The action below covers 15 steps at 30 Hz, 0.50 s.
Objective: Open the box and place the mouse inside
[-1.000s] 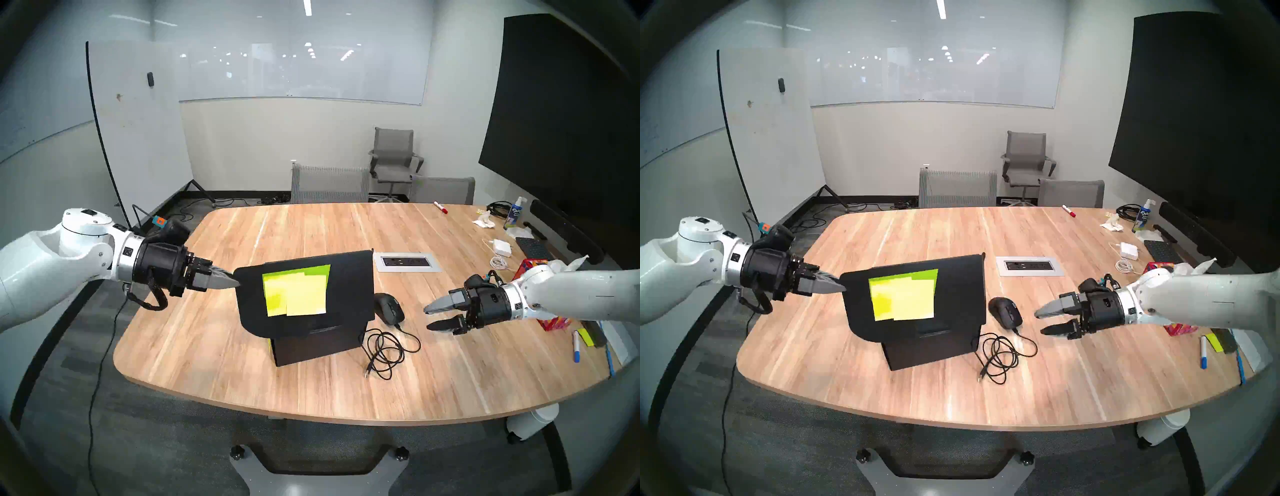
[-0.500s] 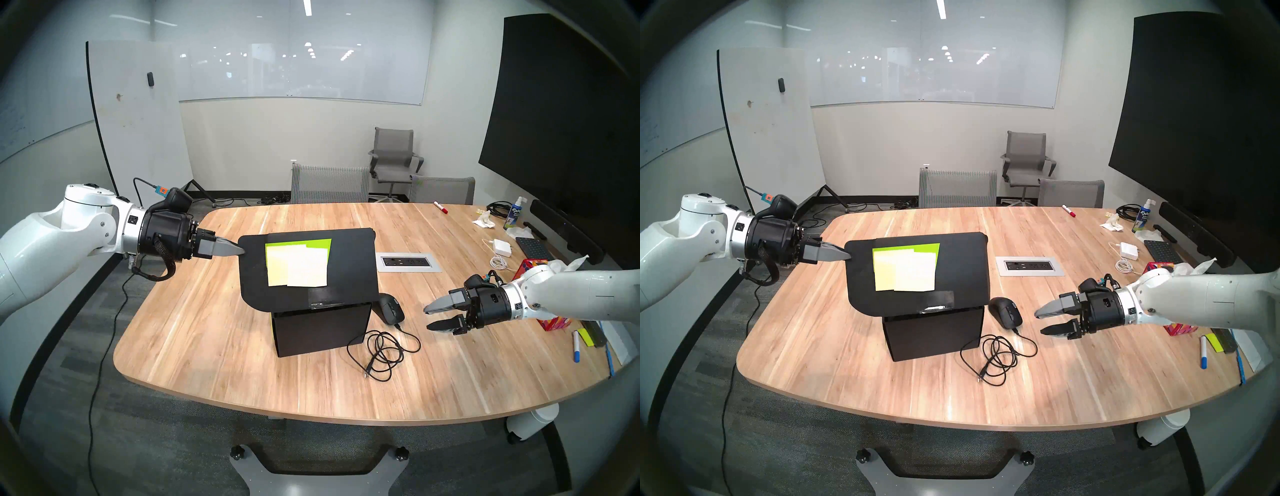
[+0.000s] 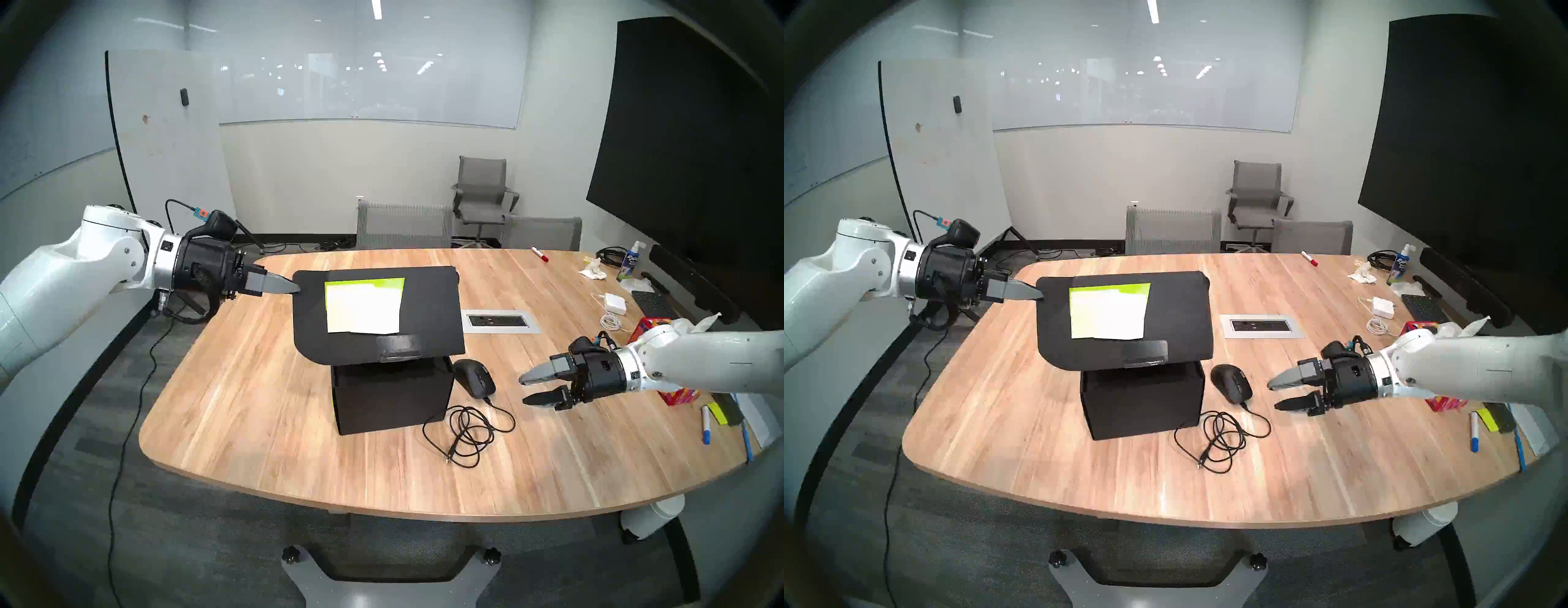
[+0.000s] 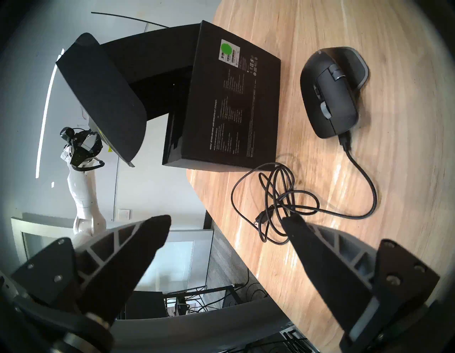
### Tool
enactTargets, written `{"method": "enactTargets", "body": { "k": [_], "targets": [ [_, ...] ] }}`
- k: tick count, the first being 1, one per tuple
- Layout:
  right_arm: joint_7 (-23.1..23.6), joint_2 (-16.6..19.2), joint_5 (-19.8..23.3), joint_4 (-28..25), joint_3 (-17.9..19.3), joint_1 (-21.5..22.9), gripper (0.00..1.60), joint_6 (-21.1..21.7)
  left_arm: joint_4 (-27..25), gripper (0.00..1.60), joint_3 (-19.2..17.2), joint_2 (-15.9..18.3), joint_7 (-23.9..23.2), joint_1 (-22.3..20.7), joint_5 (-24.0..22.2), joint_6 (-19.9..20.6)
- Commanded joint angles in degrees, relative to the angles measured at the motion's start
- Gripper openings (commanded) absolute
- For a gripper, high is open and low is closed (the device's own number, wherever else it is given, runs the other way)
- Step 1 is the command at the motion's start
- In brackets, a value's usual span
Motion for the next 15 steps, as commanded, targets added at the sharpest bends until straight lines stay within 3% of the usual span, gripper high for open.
{"method": "enactTargets", "body": {
  "k": [1, 15],
  "targets": [
    [0.3, 0.0, 0.1, 0.1, 0.5, 0.7, 1.60, 0.1, 1.4, 0.00, -1.2, -3.9, 2.5, -3.4, 0.0, 3.0],
    [0.4, 0.0, 0.1, 0.1, 0.5, 0.7, 1.60, 0.1, 2.9, 0.00, -1.3, -4.5, 1.3, -4.4, -0.1, 4.8]
  ]
}}
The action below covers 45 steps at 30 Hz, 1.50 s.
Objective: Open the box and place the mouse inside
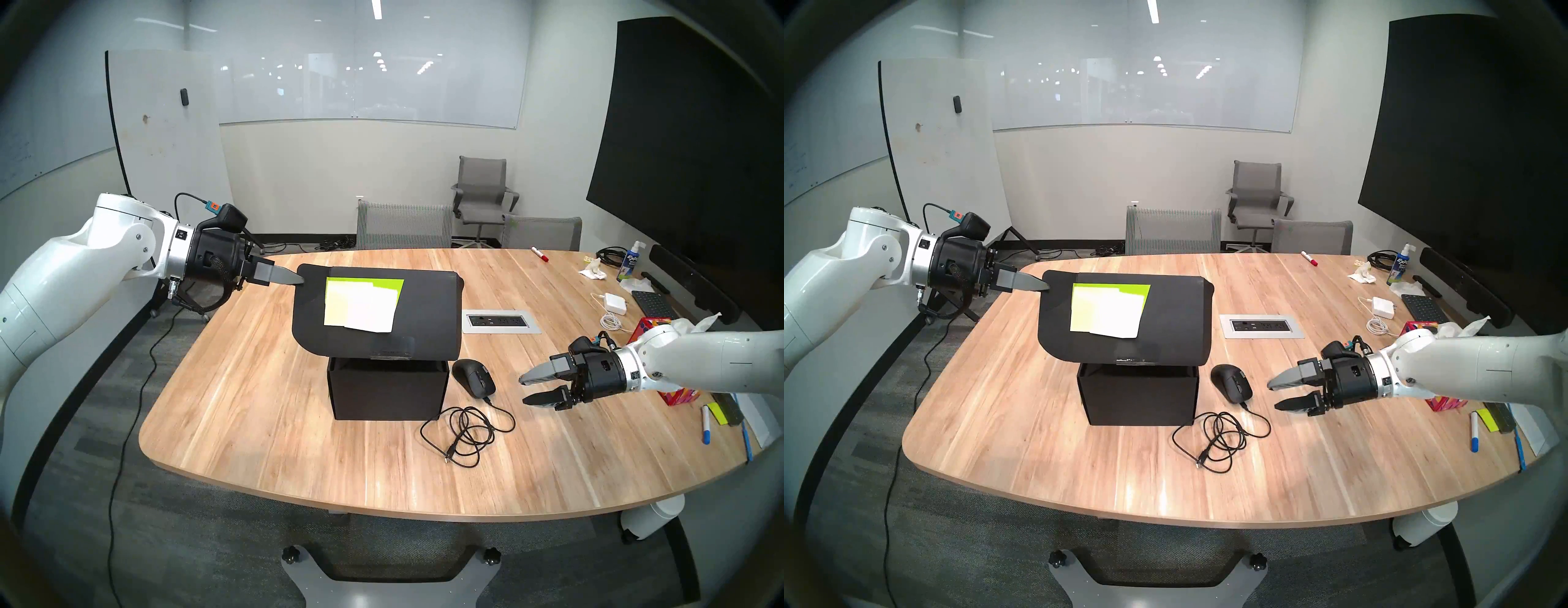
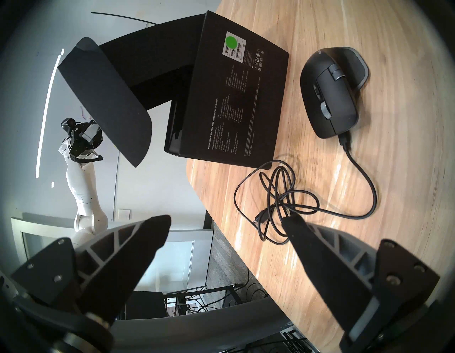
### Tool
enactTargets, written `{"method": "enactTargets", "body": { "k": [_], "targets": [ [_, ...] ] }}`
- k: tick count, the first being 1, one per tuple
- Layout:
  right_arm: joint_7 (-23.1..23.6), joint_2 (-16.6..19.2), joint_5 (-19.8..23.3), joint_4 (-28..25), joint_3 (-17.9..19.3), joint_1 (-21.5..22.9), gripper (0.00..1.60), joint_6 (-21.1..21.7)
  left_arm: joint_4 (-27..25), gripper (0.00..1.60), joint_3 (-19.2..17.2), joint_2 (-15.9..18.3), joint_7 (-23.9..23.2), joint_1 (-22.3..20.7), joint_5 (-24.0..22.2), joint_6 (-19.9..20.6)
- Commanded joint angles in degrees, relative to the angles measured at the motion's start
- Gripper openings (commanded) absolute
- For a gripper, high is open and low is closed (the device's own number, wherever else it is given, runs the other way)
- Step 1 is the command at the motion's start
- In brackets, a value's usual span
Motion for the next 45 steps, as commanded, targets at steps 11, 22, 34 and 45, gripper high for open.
{"method": "enactTargets", "body": {
  "k": [11, 22, 34, 45],
  "targets": [
    [0.4, 0.0, 0.1, 0.1, 0.5, 0.7, 1.60, 0.1, -0.6, 0.00, -1.3, -0.3, -1.3, -1.7, -0.1, -0.5],
    [0.3, 0.0, 0.1, 0.1, 0.5, 0.7, 1.60, 0.1, 0.0, 0.00, -1.8, 1.8, -4.3, -1.9, -1.1, -0.4],
    [0.3, 0.0, 0.1, 0.1, 0.5, 0.7, 1.60, 0.1, 0.4, 0.00, -3.8, 5.7, -10.2, -2.8, -3.2, 0.1],
    [0.3, 0.0, 0.1, 0.1, 0.5, 0.7, 1.60, 0.1, 1.0, 0.00, -3.9, 3.5, -4.7, -5.0, -2.4, 6.0]
  ]
}}
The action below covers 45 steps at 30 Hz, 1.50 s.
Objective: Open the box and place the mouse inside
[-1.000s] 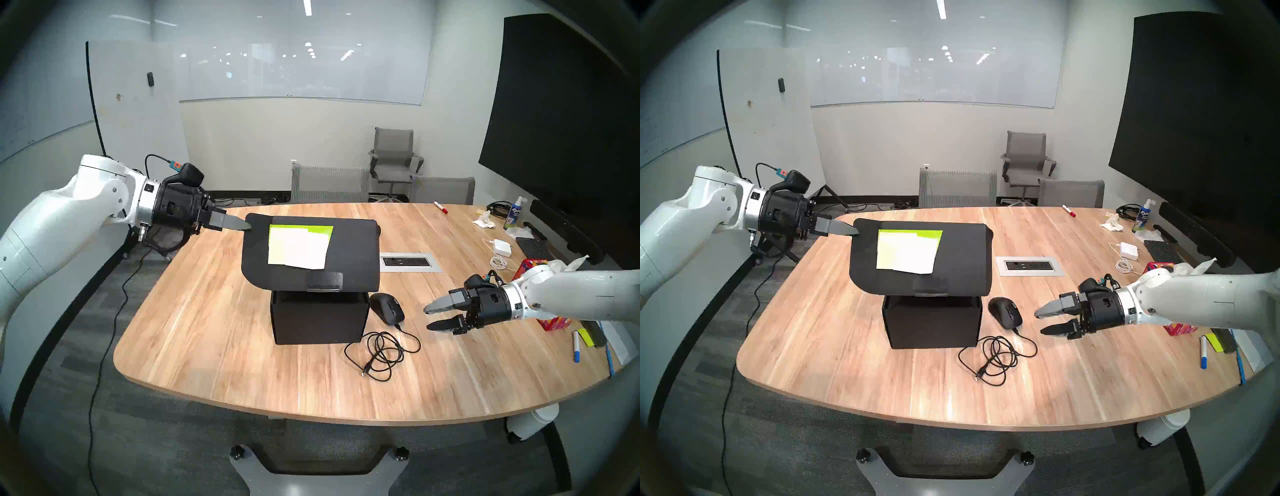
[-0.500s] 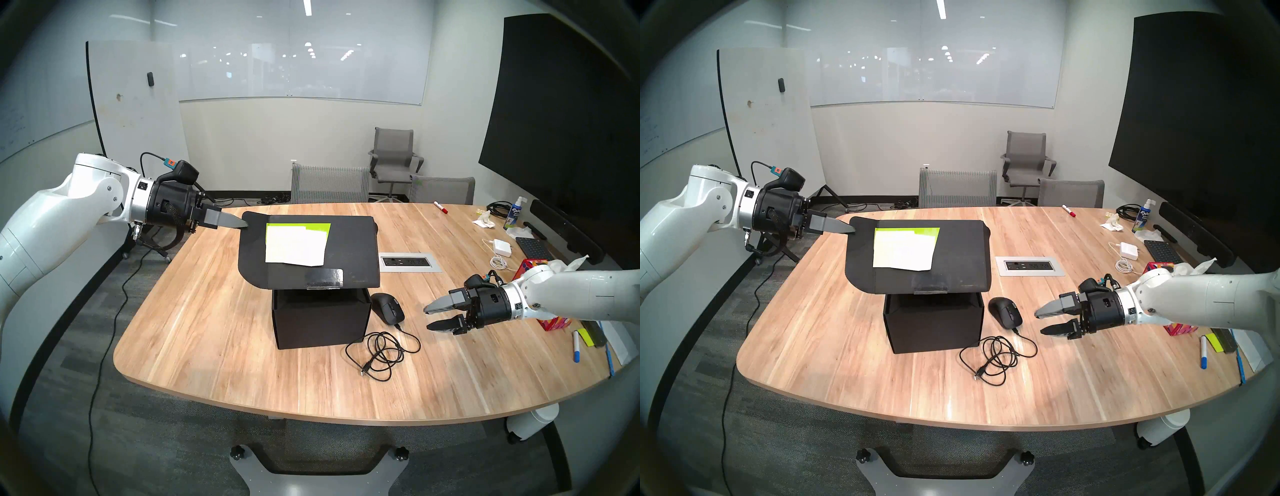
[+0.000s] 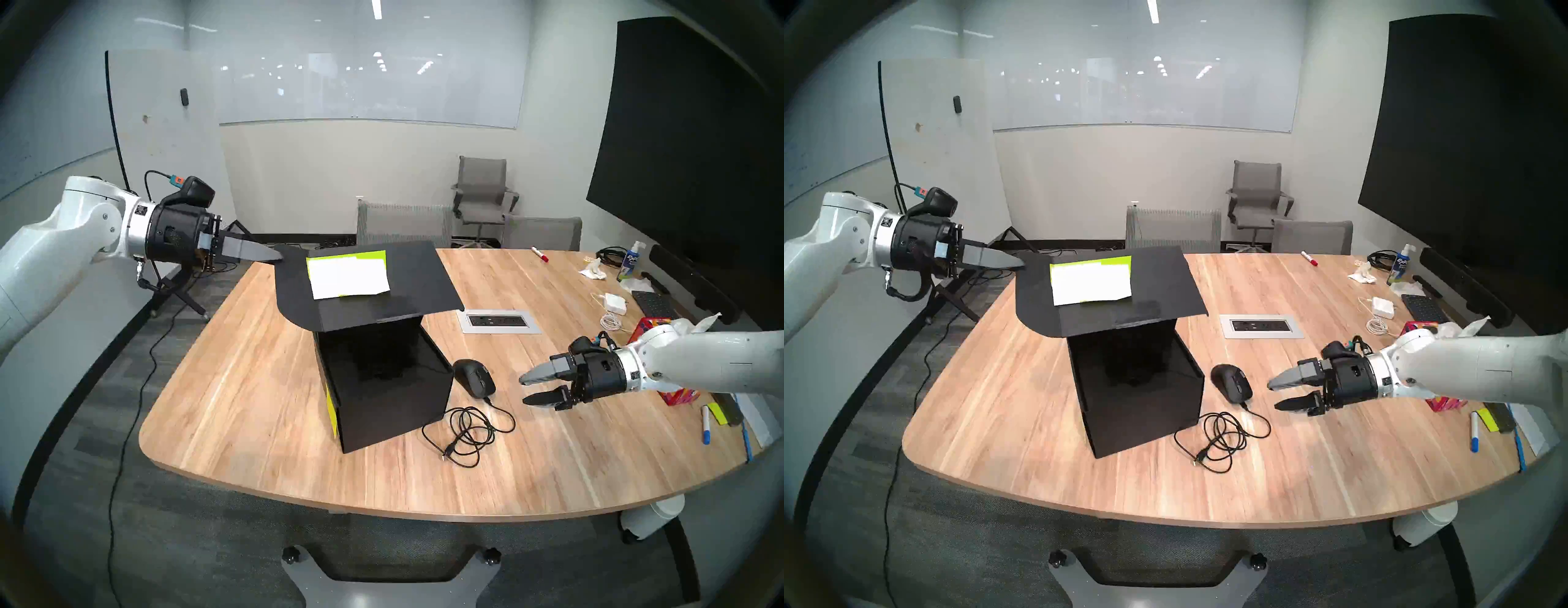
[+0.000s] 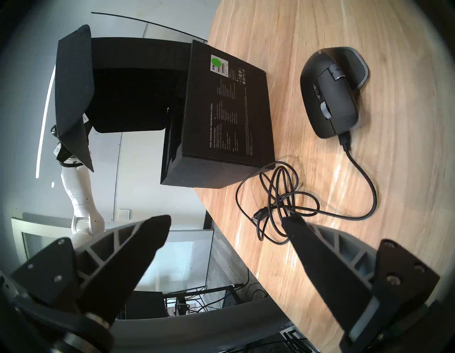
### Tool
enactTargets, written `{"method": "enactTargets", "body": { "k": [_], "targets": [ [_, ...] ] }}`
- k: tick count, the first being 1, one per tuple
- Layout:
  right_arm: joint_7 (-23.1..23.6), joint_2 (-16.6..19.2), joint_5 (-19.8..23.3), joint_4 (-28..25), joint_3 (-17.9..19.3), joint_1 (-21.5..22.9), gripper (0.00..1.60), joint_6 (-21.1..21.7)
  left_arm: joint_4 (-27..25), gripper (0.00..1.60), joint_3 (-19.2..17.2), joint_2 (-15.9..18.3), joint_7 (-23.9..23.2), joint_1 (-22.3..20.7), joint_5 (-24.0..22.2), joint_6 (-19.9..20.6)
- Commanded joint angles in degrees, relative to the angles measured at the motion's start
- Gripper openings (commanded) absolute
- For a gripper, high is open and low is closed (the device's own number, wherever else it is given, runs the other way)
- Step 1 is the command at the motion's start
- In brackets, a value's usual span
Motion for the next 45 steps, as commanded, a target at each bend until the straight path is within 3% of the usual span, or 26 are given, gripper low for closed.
{"method": "enactTargets", "body": {
  "k": [1, 9, 35, 45],
  "targets": [
    [0.3, 0.0, 0.1, 0.1, 0.5, 0.7, 1.60, 0.1, 0.0, 0.00, -1.3, -2.2, 5.5, -3.3, 0.2, 4.5],
    [0.3, 0.0, 0.1, 0.1, 0.5, 0.7, 1.60, 0.1, 2.1, 0.00, -1.1, -6.6, 12.7, -4.8, 0.1, 8.4],
    [0.3, 0.0, 0.1, 0.1, 0.5, 0.7, 1.60, 0.1, 5.7, 0.00, -1.5, -9.1, 16.8, -9.6, -4.4, 8.4],
    [0.3, 0.0, 0.1, 0.1, 0.6, 0.7, 1.60, 0.1, 8.8, 0.00, -0.9, -11.8, 20.2, -13.1, -6.3, 8.4]
  ]
}}
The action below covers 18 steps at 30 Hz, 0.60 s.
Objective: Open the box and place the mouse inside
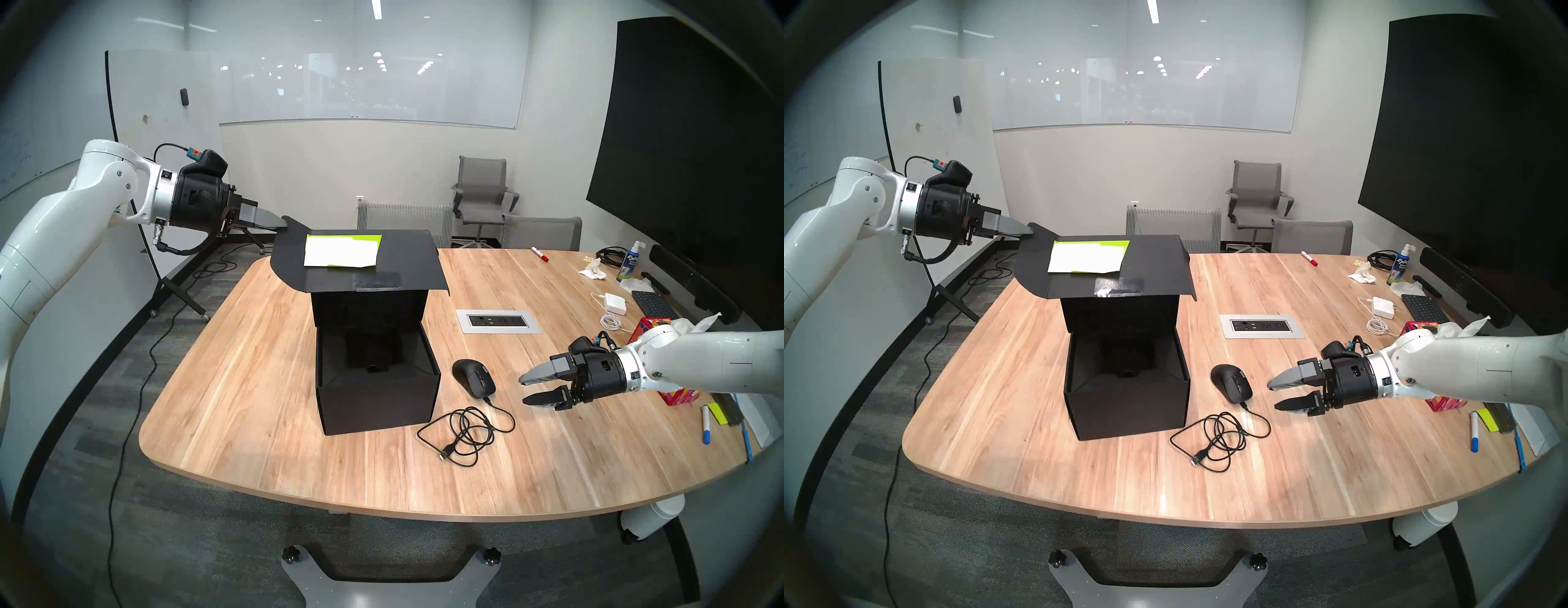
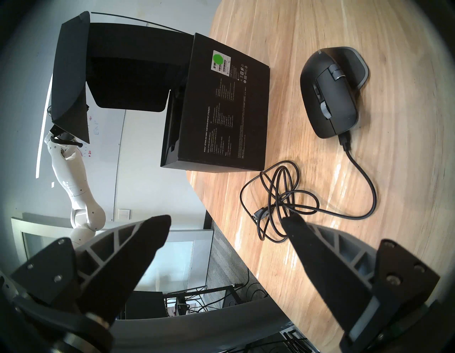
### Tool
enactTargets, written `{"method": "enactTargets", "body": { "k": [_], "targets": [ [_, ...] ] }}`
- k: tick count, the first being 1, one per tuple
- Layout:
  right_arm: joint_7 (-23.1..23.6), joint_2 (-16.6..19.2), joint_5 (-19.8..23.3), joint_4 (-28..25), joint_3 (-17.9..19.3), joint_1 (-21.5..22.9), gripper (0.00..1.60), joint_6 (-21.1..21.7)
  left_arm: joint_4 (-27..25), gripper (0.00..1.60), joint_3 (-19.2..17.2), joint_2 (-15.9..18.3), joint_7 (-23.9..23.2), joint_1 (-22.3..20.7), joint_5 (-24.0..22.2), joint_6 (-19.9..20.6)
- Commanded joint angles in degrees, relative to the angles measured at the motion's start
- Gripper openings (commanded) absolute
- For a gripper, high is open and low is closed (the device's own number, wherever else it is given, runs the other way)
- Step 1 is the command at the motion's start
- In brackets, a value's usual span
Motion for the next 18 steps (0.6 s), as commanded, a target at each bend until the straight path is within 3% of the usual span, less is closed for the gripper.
{"method": "enactTargets", "body": {
  "k": [1, 12, 18],
  "targets": [
    [0.3, 0.0, 0.1, 0.1, 0.5, 0.7, 1.60, 0.1, 1.5, 0.00, -0.8, -2.3, 1.5, -5.1, -2.0, -0.2],
    [0.3, 0.0, 0.1, 0.1, 0.5, 0.7, 1.60, 0.1, 3.4, 0.00, 2.3, -3.6, 5.7, -8.2, -4.1, -0.2],
    [0.3, 0.0, 0.1, 0.1, 0.5, 0.7, 1.60, 0.1, 3.1, 0.00, 6.4, -3.6, 8.4, -10.2, -5.3, -0.2]
  ]
}}
